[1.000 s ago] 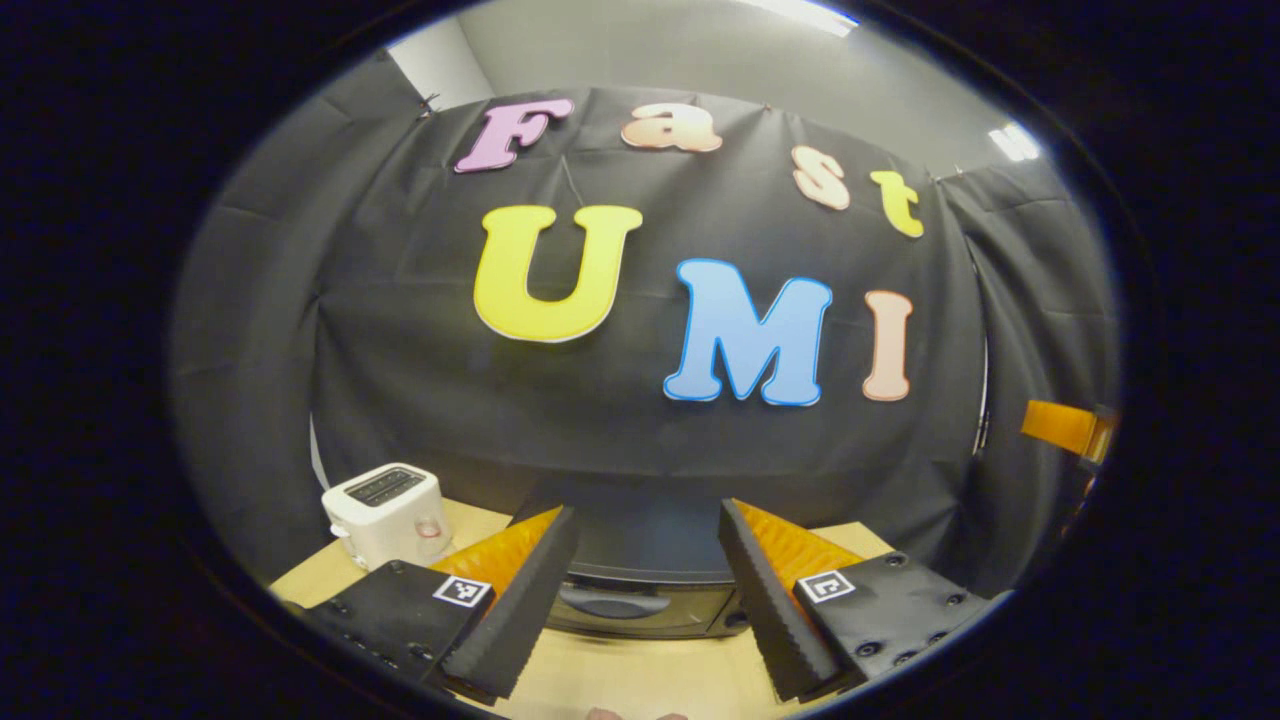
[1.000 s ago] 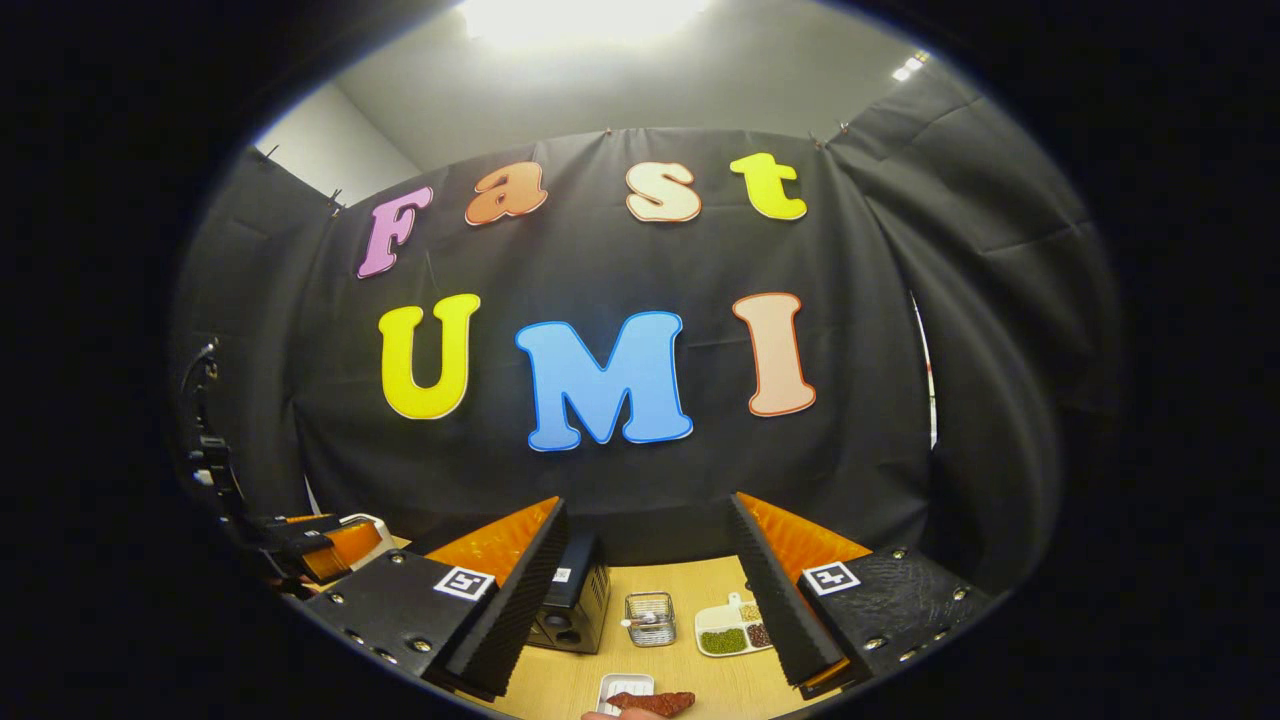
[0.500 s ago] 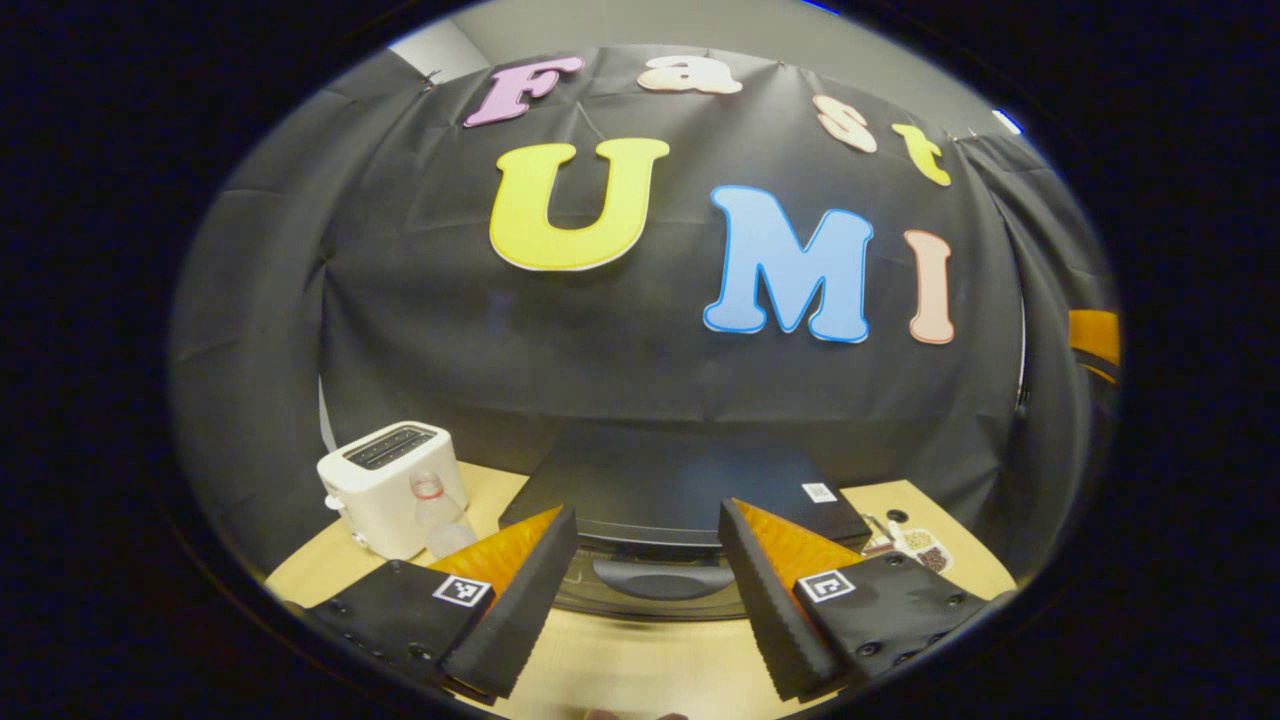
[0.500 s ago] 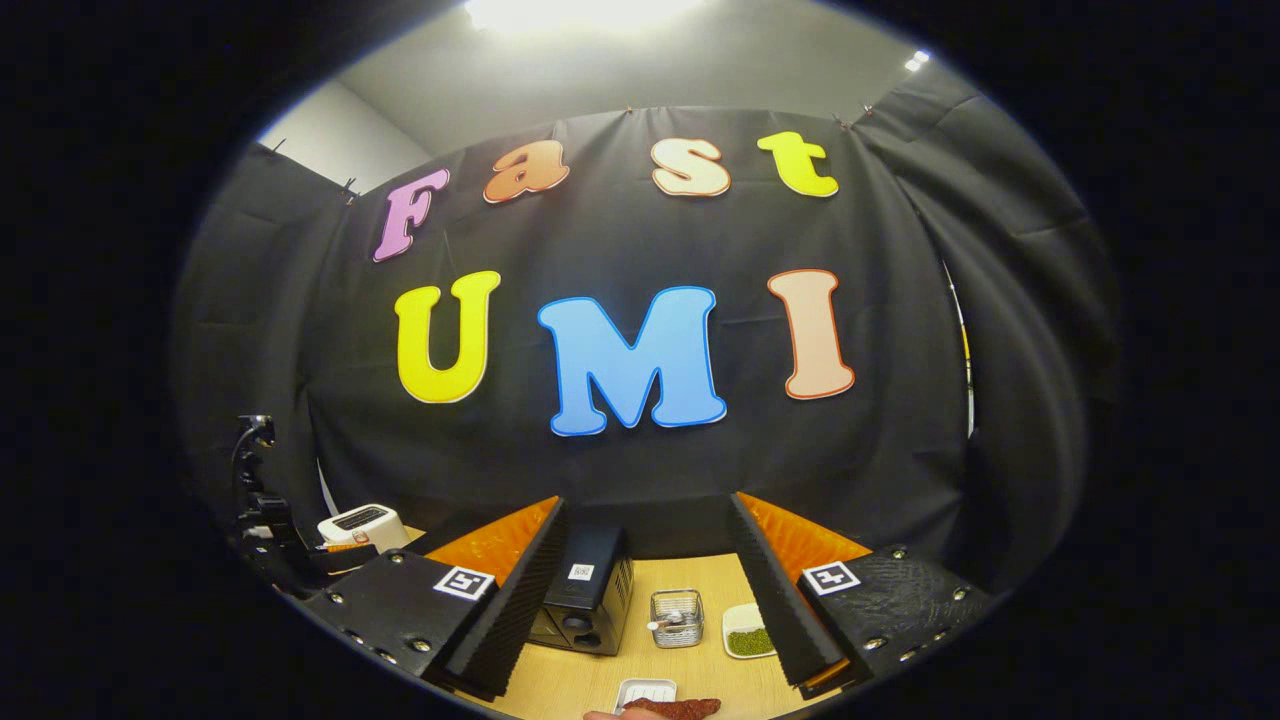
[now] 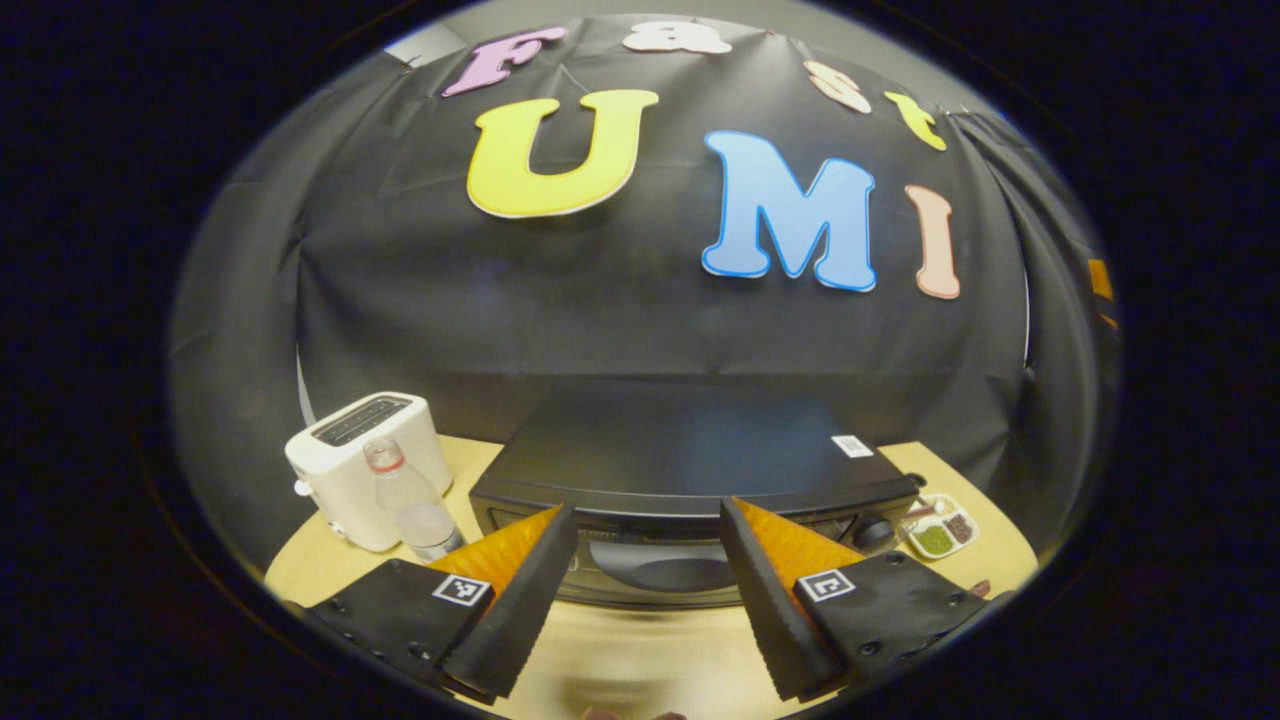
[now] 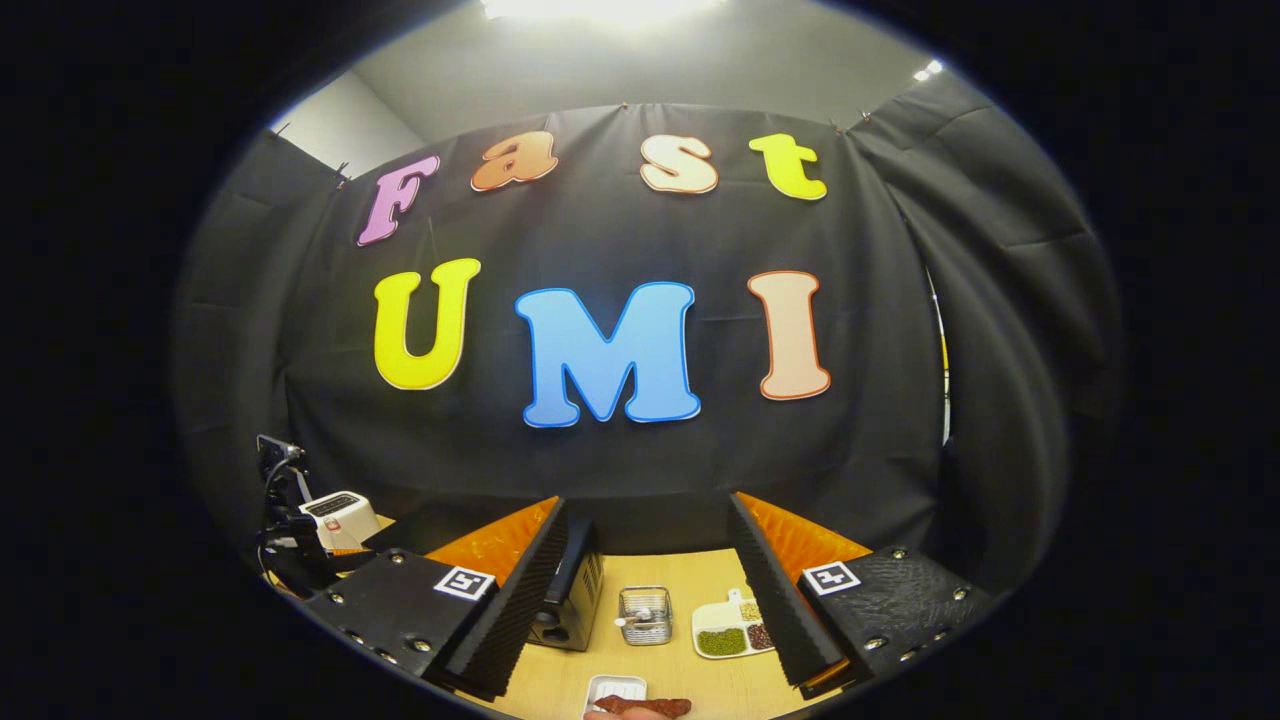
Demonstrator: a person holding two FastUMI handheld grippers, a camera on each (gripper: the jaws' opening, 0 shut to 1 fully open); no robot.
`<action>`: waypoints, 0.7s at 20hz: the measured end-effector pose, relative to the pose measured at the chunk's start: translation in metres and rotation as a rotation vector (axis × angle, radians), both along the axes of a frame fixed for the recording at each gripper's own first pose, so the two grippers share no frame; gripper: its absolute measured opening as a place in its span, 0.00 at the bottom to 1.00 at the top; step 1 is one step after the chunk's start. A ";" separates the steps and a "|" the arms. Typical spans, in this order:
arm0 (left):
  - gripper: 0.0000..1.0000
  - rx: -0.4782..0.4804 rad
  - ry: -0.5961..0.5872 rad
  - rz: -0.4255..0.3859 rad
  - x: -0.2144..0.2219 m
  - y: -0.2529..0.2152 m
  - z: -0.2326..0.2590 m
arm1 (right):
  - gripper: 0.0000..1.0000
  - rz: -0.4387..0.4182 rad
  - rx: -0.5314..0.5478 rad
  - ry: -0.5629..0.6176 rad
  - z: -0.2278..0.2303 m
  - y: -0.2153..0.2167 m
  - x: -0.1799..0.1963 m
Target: Open the electric oven with the left hand, put the food in, and close the electric oven.
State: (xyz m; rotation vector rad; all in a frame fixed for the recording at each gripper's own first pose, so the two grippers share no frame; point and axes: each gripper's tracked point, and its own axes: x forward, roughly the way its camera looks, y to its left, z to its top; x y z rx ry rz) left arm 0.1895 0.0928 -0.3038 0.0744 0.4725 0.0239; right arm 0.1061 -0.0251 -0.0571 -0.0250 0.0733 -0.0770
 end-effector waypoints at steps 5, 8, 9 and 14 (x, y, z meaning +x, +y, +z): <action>0.96 0.023 0.010 -0.037 0.012 -0.020 -0.014 | 0.97 -0.049 -0.018 0.010 -0.004 -0.018 -0.008; 0.99 0.079 0.031 -0.036 0.015 -0.023 -0.020 | 0.96 -0.064 -0.021 0.015 -0.003 -0.022 -0.011; 0.96 0.088 0.027 -0.034 0.014 -0.023 -0.019 | 0.96 -0.066 -0.021 0.014 -0.004 -0.023 -0.010; 0.96 0.073 0.053 -0.023 -0.003 -0.023 -0.019 | 0.96 -0.054 -0.005 0.003 0.001 -0.016 -0.009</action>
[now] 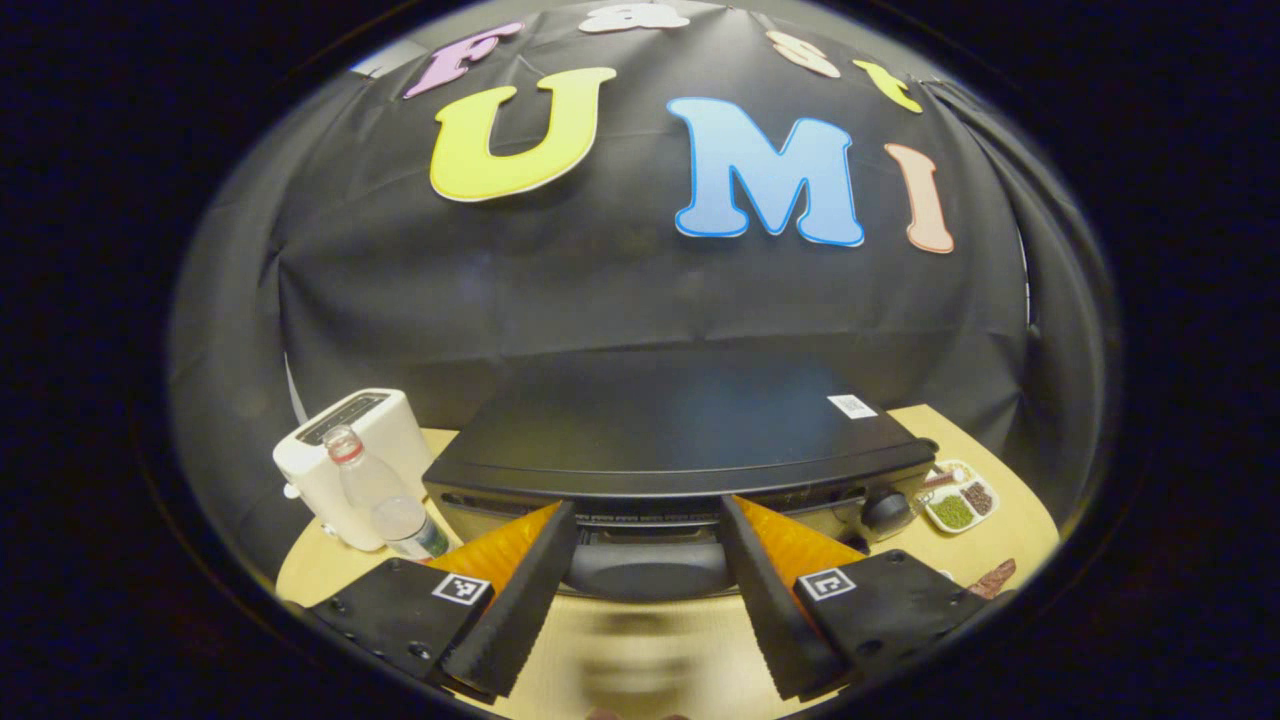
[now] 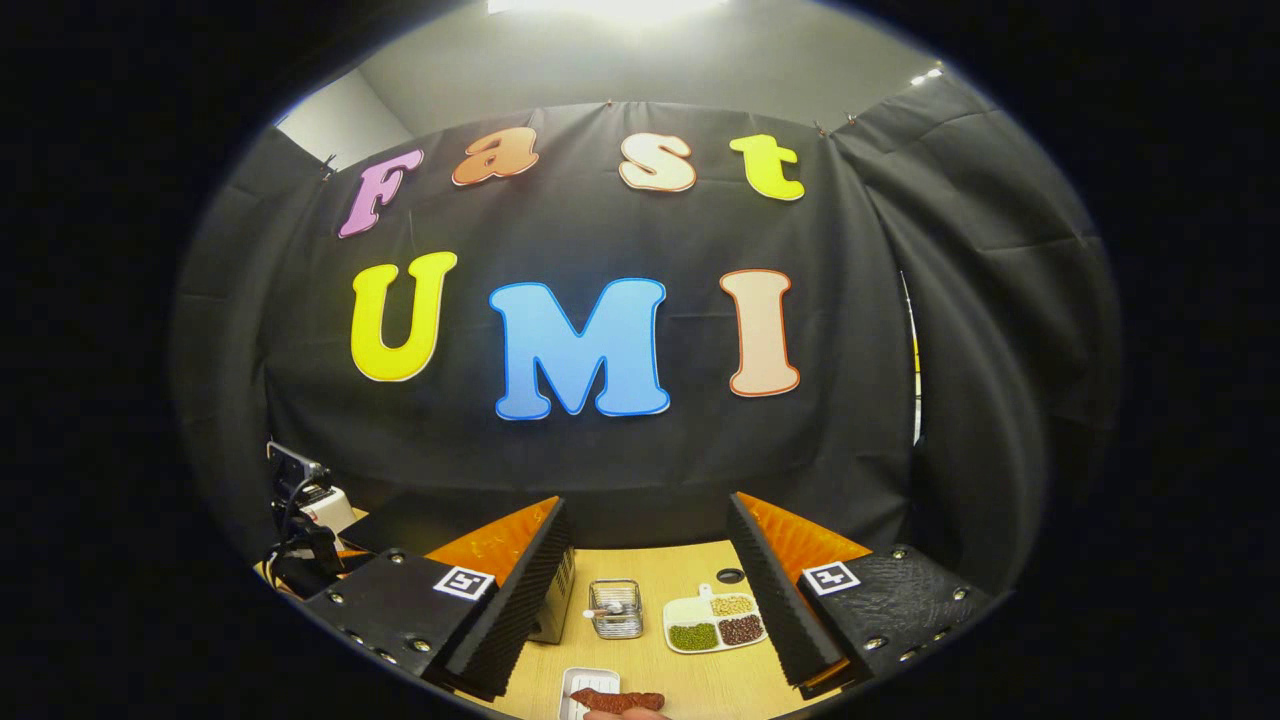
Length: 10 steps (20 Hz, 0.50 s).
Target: Open the electric oven with the left hand, put the food in, and close the electric oven.
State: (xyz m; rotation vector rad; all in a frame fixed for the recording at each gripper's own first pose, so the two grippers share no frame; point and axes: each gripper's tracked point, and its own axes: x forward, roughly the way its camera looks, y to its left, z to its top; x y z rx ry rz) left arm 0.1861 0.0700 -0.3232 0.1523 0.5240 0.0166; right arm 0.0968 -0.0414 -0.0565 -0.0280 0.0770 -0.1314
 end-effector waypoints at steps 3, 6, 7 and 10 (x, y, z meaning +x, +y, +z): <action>0.96 -0.003 0.007 0.001 -0.018 0.001 -0.002 | 0.96 0.008 0.013 -0.005 0.002 0.004 -0.002; 0.94 -0.021 0.017 0.006 -0.039 0.003 -0.007 | 0.96 0.008 0.019 -0.001 0.004 0.005 -0.007; 0.96 -0.026 0.026 0.003 -0.046 0.003 -0.012 | 0.96 0.008 0.021 -0.001 0.005 0.006 -0.011; 0.96 -0.051 0.056 -0.013 -0.070 0.005 -0.024 | 0.96 0.005 0.012 -0.009 0.012 0.008 -0.017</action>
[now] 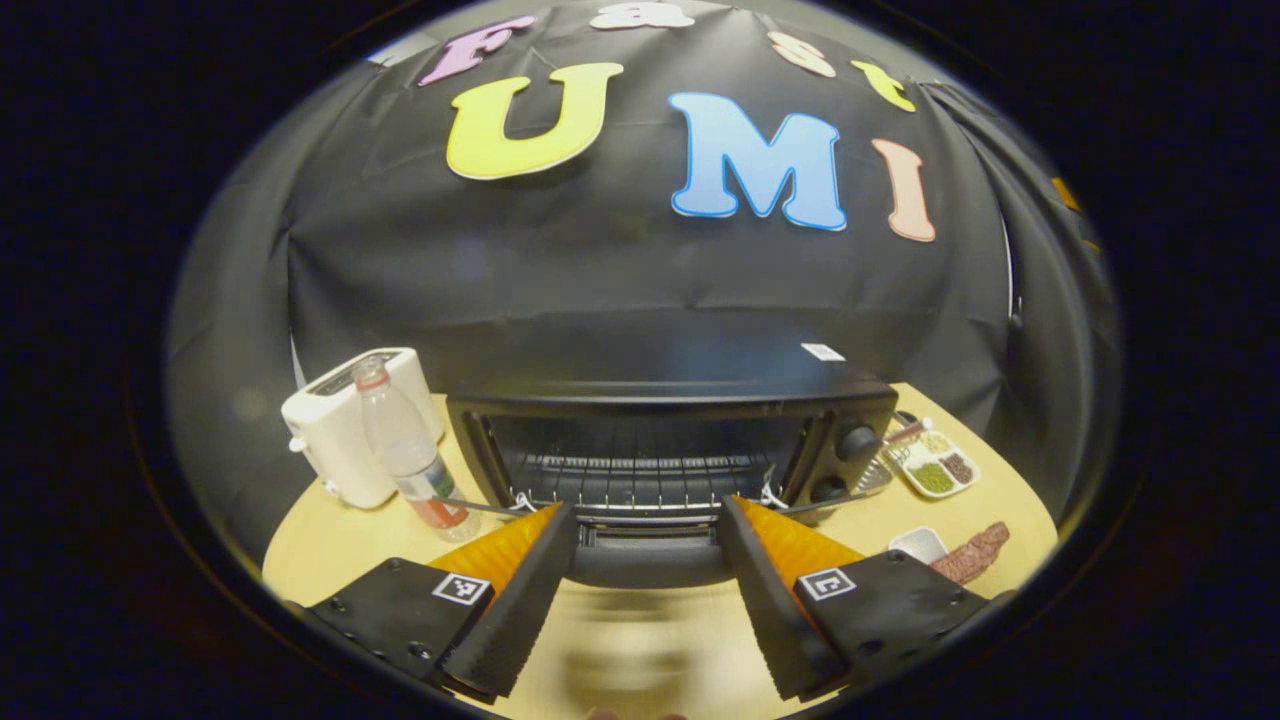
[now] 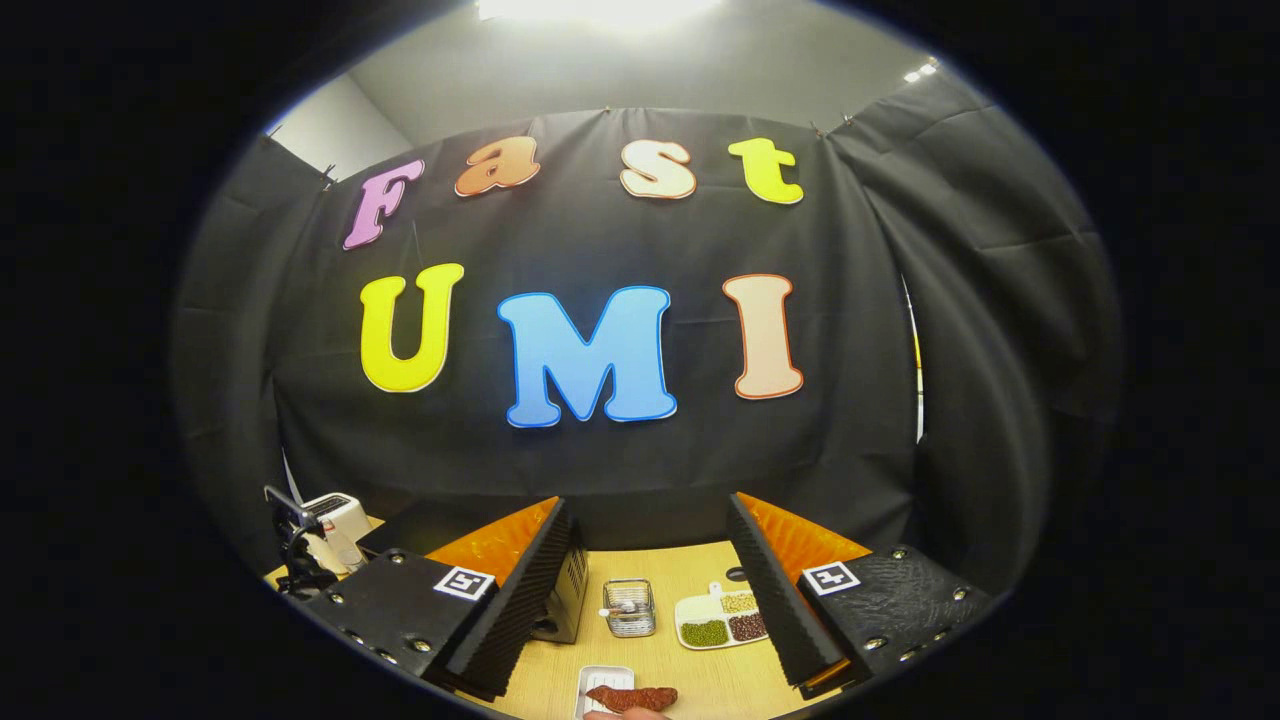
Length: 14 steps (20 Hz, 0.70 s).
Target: Open the electric oven with the left hand, put the food in, and close the electric oven.
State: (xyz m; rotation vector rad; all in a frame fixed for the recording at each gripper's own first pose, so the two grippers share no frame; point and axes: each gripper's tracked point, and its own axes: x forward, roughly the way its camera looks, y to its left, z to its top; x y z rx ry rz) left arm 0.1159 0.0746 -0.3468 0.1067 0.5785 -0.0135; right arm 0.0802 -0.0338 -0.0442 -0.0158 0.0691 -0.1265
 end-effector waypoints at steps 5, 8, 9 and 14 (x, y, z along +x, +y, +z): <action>0.96 0.002 0.044 -0.013 -0.031 0.003 -0.025 | 0.96 -0.004 -0.020 -0.003 0.006 0.008 -0.008; 0.99 -0.015 0.074 -0.021 -0.048 0.006 -0.043 | 0.96 -0.009 -0.028 0.007 0.006 0.015 -0.017; 0.99 -0.029 0.092 -0.022 -0.056 0.007 -0.051 | 0.96 -0.014 -0.036 0.014 0.004 0.016 -0.019; 0.97 -0.064 0.105 -0.010 -0.063 0.023 -0.062 | 0.96 -0.039 -0.035 0.037 -0.002 0.027 -0.033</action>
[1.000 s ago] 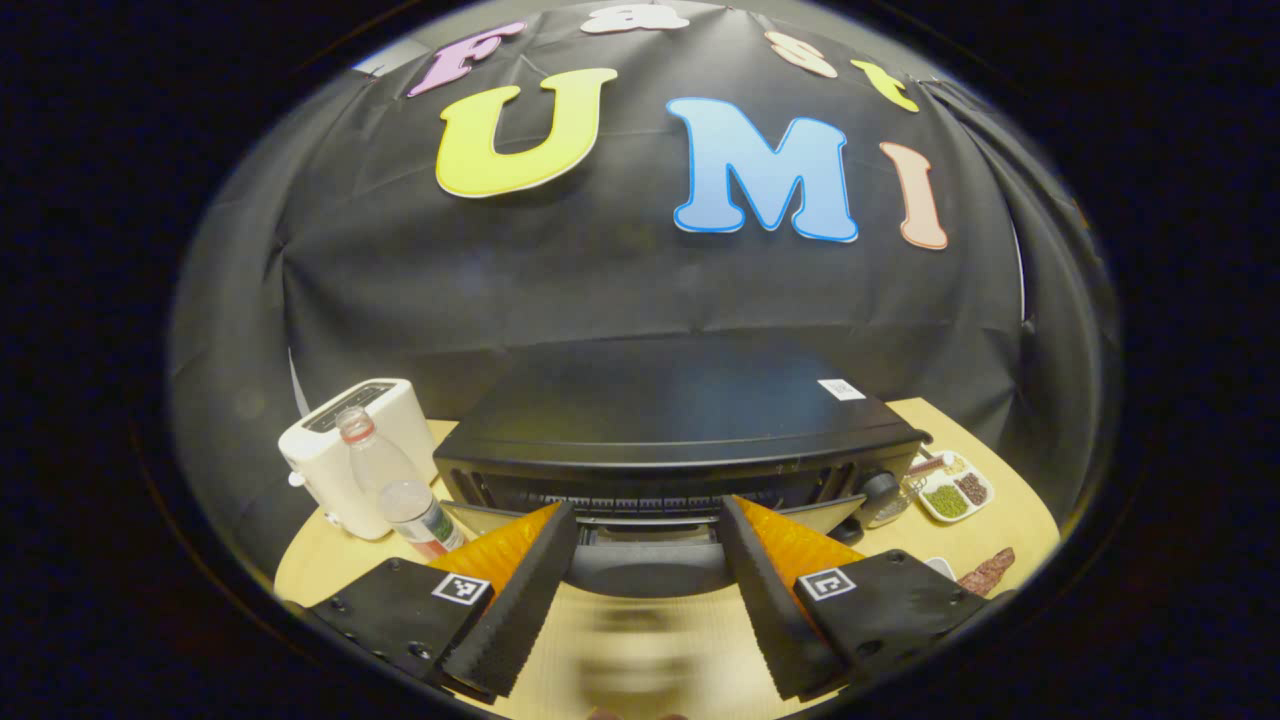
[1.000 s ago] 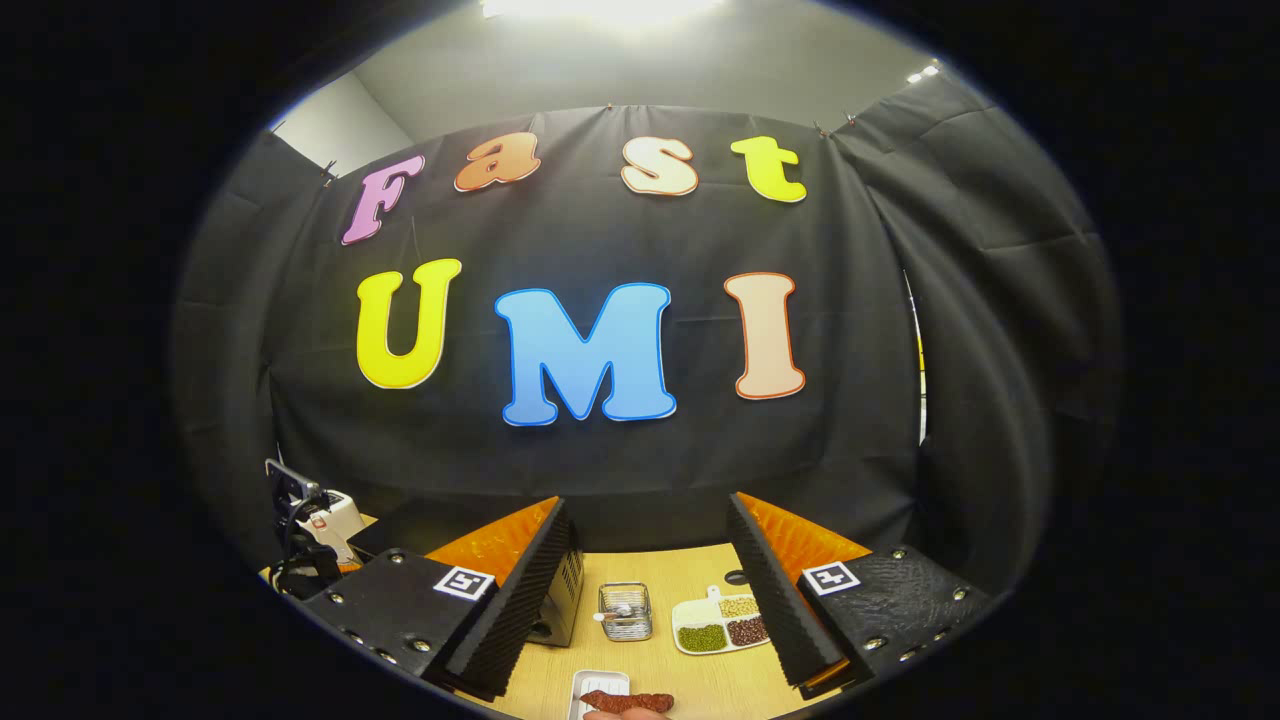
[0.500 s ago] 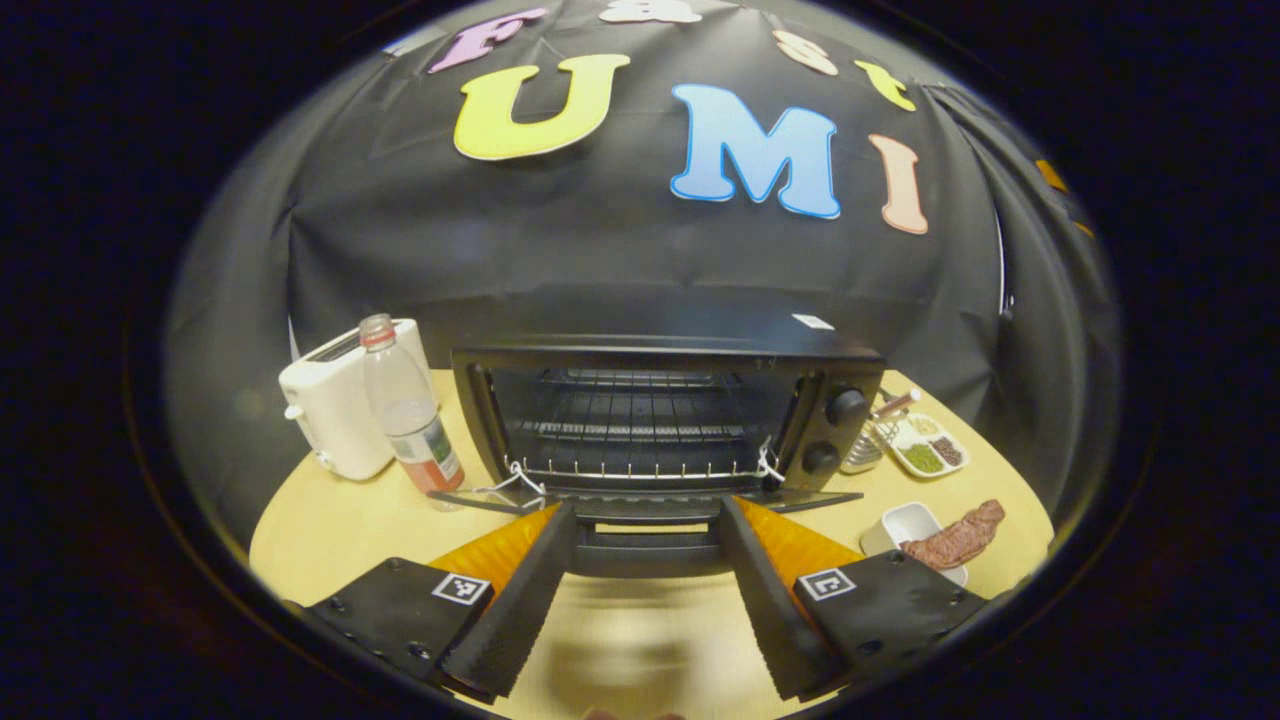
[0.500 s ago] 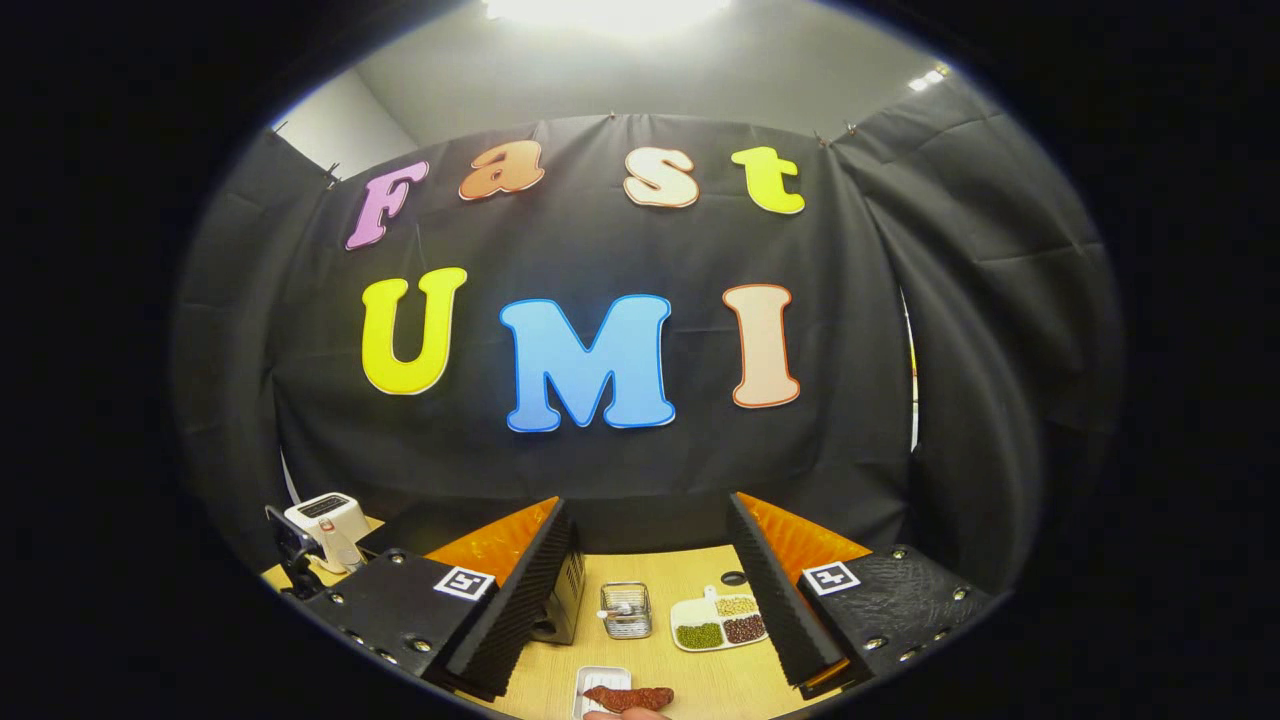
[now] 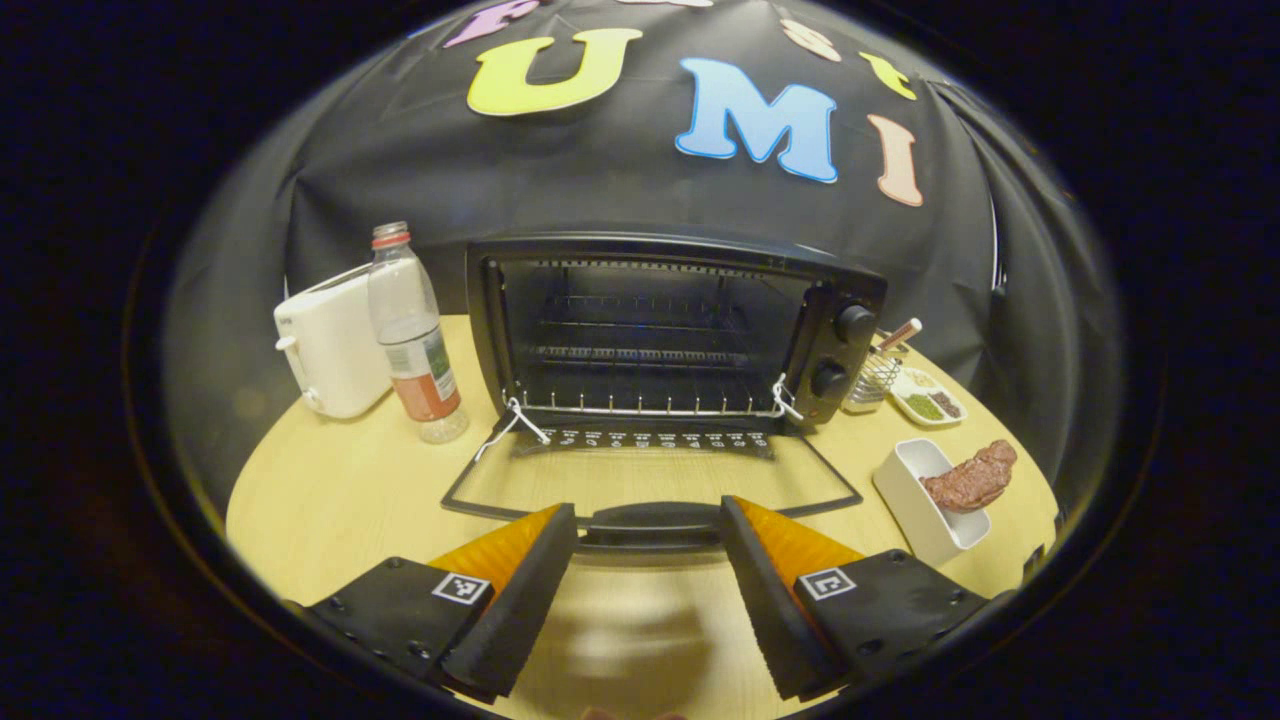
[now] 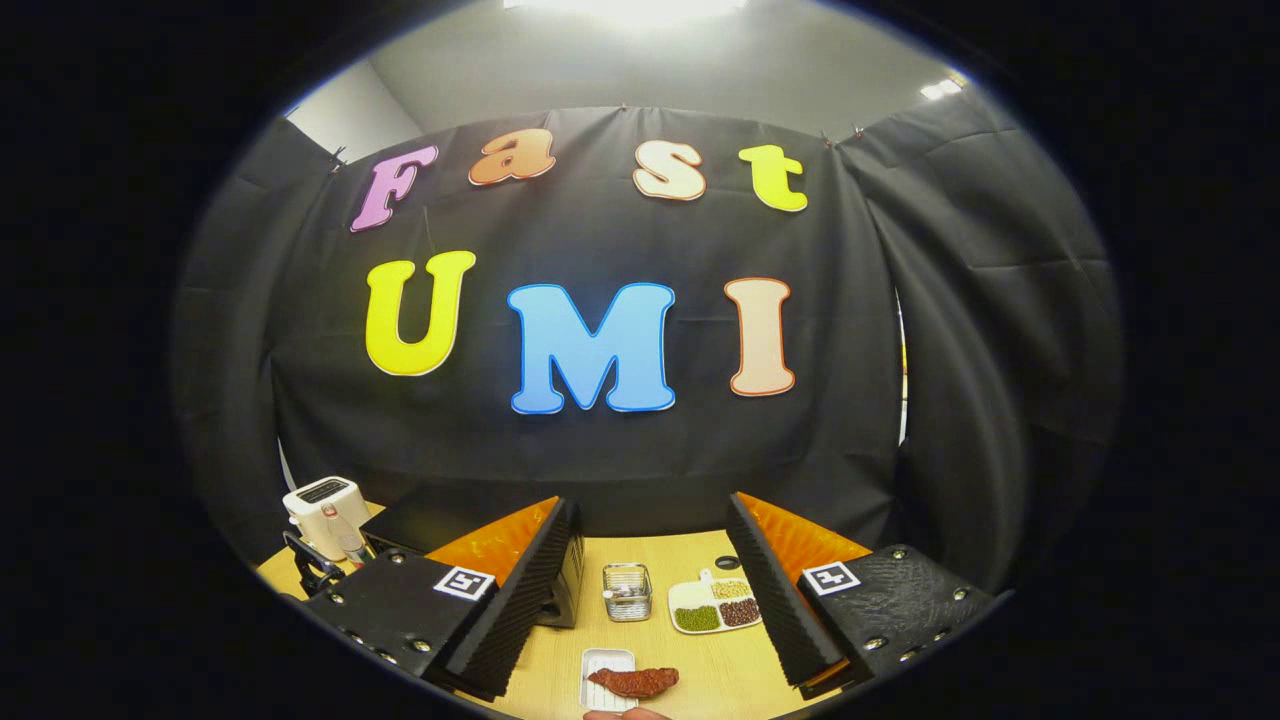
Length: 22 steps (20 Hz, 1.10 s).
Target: Open the electric oven with the left hand, put the food in, and close the electric oven.
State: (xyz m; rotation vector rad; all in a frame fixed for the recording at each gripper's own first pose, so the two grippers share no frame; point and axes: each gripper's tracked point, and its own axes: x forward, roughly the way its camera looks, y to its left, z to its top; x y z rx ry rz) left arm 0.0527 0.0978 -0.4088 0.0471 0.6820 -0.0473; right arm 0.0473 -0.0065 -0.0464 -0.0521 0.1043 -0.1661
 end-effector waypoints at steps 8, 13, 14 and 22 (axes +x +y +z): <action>0.99 0.003 -0.227 -0.046 0.006 0.004 0.123 | 0.96 -0.024 0.081 0.056 -0.033 0.004 -0.011; 0.99 -0.017 -0.388 -0.035 0.002 -0.018 0.222 | 0.96 -0.002 0.230 0.185 -0.099 -0.027 -0.015; 0.98 -0.016 -0.411 -0.025 0.001 -0.021 0.238 | 0.96 0.004 0.270 0.216 -0.115 -0.033 -0.018; 0.99 -0.013 -0.501 0.071 -0.010 -0.054 0.297 | 0.97 0.116 0.505 0.492 -0.249 -0.061 -0.022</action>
